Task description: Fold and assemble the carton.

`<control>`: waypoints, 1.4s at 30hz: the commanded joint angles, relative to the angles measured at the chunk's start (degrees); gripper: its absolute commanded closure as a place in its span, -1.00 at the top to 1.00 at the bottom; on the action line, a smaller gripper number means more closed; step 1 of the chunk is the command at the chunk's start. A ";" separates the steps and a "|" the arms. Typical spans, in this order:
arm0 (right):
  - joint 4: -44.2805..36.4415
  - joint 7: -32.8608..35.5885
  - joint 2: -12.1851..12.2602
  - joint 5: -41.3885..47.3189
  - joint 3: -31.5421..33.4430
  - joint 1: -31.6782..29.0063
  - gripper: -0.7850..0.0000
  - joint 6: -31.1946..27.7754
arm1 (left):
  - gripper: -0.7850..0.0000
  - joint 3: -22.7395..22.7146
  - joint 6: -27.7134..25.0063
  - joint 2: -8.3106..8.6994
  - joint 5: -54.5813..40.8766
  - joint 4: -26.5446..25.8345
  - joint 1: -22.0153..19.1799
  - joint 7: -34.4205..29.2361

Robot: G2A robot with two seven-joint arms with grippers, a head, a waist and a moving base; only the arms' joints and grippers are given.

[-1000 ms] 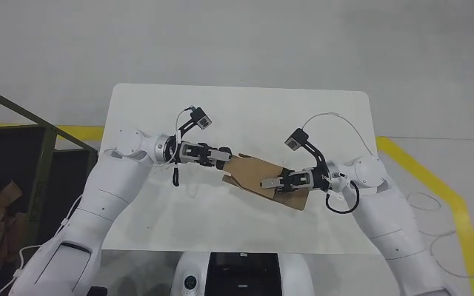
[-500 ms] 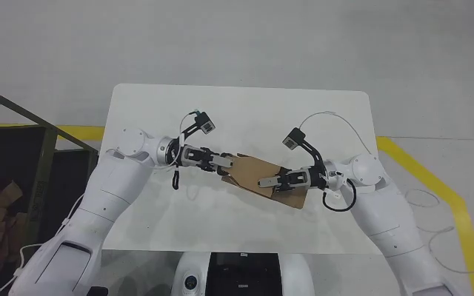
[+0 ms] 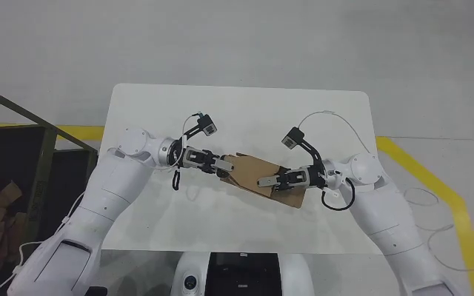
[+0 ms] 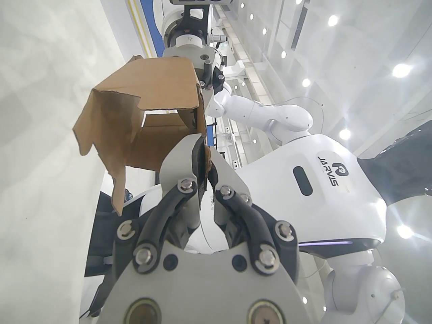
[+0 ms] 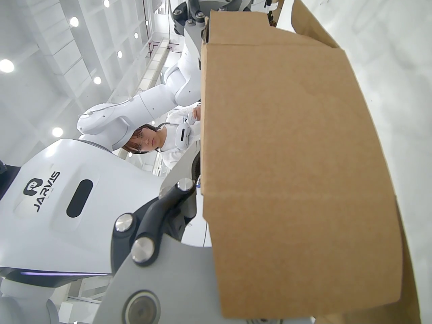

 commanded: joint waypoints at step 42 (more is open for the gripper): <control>-5.35 -14.10 0.60 1.21 3.48 -5.81 -0.44 -3.86 | -1.00 -1.46 -2.68 0.49 -1.27 2.24 0.67 2.69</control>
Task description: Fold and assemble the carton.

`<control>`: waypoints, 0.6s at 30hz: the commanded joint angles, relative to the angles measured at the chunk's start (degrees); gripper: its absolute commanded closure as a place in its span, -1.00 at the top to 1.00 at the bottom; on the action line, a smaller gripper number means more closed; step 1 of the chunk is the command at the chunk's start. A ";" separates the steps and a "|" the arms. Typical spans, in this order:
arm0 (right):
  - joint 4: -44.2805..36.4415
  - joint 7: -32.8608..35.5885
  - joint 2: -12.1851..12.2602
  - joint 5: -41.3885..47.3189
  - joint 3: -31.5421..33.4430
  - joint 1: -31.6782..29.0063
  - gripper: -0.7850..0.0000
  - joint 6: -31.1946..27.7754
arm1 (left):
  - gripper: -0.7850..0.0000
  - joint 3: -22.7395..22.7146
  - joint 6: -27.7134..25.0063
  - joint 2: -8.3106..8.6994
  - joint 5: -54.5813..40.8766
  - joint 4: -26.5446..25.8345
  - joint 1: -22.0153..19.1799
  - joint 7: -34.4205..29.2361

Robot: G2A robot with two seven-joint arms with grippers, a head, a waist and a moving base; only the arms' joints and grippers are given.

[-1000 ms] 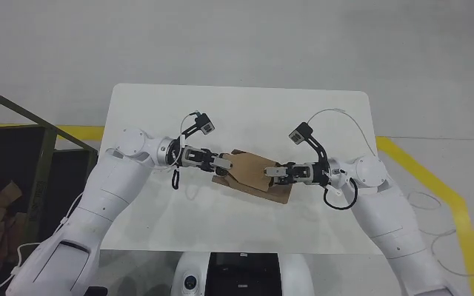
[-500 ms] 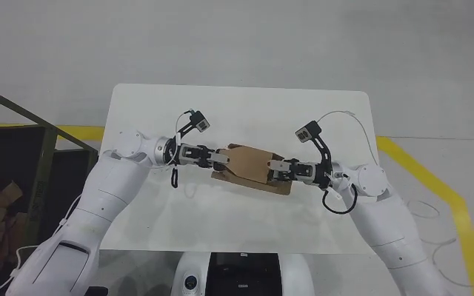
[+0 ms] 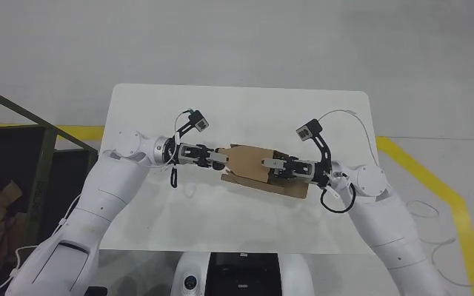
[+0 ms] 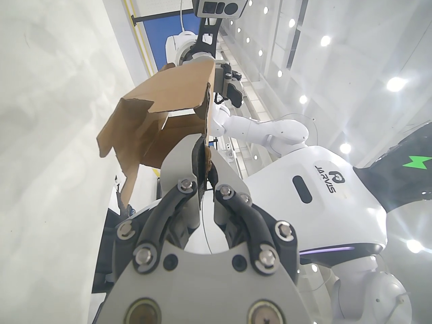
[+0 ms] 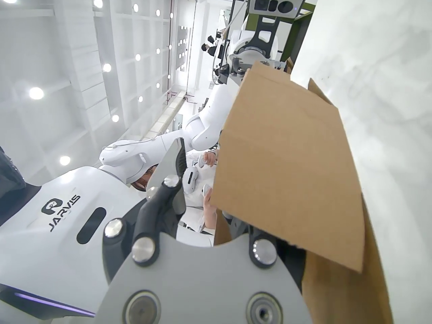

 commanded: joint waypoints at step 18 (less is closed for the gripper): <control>-0.54 -1.41 0.33 -3.19 0.46 0.00 -1.00 0.61 | 1.00 -0.20 -0.12 -0.24 -0.87 -0.36 0.11 0.12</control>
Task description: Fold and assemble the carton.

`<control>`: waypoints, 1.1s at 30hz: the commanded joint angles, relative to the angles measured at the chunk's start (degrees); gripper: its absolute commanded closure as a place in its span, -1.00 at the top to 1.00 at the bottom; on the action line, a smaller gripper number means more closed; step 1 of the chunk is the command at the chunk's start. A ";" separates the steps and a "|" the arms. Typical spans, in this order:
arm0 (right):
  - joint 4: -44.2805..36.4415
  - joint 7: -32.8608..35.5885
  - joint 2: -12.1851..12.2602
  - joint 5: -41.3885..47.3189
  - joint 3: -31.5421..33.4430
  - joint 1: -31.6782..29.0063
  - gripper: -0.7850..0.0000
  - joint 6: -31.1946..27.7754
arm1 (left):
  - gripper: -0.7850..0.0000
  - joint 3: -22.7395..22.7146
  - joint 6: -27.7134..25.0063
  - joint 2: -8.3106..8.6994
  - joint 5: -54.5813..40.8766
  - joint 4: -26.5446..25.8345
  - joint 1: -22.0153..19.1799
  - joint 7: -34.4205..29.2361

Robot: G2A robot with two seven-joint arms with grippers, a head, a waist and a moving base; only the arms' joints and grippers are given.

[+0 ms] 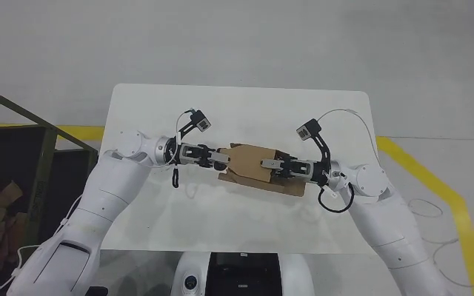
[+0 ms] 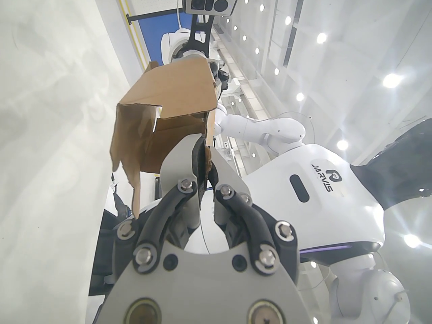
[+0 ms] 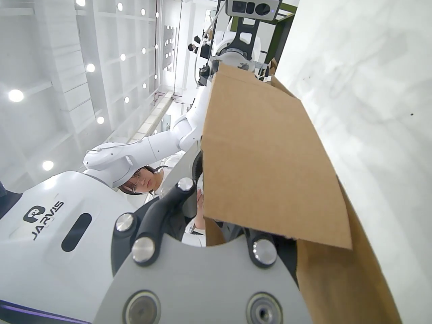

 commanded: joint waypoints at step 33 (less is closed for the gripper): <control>0.41 -1.64 0.34 -4.63 -0.99 -0.25 -1.00 0.61 | 1.00 -1.25 -0.48 -1.54 -7.28 0.82 -0.01 1.09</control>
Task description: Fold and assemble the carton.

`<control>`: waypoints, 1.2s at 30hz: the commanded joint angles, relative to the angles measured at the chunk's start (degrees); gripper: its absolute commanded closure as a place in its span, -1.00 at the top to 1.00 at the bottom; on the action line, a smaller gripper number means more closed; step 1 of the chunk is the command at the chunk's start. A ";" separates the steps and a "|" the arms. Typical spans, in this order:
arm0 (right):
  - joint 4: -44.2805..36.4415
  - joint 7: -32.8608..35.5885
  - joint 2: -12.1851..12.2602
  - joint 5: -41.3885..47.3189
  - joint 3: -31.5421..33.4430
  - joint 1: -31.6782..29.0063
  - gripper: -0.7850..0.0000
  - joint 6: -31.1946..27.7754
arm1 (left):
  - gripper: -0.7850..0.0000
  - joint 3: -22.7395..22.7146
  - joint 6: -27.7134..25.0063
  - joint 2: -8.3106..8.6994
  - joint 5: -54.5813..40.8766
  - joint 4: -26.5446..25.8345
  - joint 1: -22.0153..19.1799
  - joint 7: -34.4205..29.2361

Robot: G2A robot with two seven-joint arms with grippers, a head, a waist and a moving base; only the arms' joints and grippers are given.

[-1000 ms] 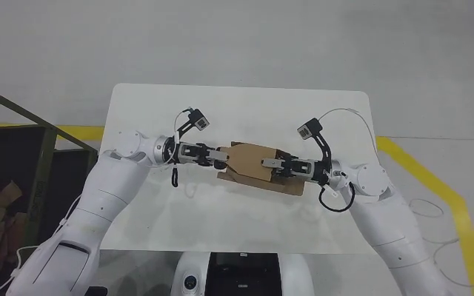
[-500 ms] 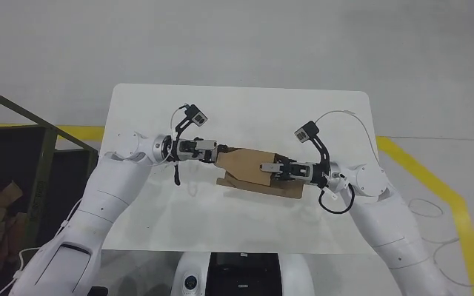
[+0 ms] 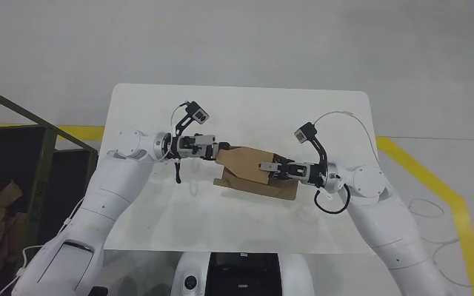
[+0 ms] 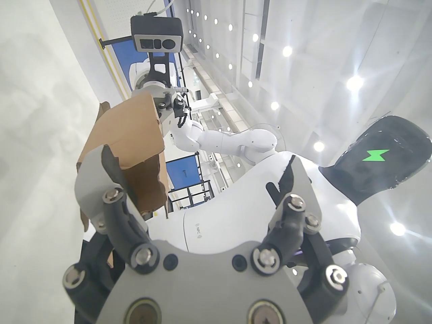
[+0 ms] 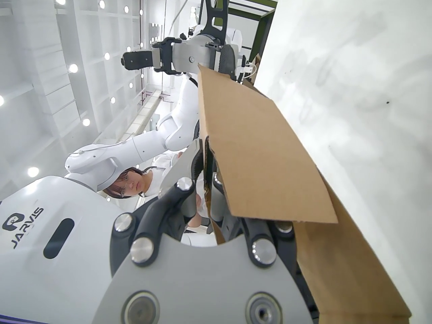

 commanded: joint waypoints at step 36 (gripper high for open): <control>-0.04 -4.68 -0.12 -5.82 -2.50 0.30 -1.00 0.79 | 1.00 0.21 2.40 -1.55 -1.32 -0.90 -1.13 -1.06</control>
